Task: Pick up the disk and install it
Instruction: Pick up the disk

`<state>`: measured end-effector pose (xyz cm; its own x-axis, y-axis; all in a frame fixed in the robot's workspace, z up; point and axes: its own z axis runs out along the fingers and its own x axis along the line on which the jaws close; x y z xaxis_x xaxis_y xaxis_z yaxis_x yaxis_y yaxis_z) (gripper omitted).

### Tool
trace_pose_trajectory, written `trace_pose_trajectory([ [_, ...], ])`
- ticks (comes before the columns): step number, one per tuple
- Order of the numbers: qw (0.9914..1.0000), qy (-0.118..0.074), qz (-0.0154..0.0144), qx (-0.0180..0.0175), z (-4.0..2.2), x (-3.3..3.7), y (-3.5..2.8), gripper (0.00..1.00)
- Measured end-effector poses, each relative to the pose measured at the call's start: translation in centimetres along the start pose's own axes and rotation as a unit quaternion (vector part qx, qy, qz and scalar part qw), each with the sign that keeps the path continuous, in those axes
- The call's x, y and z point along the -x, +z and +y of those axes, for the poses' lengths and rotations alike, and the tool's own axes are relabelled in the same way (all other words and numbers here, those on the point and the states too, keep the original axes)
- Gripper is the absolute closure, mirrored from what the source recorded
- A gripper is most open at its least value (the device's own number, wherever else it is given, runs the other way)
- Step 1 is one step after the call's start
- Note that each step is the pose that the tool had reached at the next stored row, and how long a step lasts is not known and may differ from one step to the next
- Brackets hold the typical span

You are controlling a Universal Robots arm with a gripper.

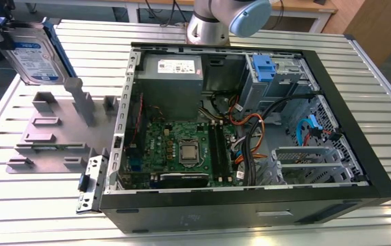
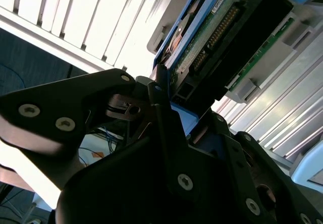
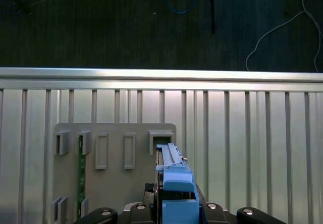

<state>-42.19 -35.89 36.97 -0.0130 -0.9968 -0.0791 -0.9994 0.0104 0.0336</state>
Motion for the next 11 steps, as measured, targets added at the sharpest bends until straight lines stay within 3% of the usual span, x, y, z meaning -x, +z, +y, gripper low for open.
trace_pose_trajectory([
  [11,1.0,0.0,0.0,0.0,0.02,0.04,-0.44,0.63],
])
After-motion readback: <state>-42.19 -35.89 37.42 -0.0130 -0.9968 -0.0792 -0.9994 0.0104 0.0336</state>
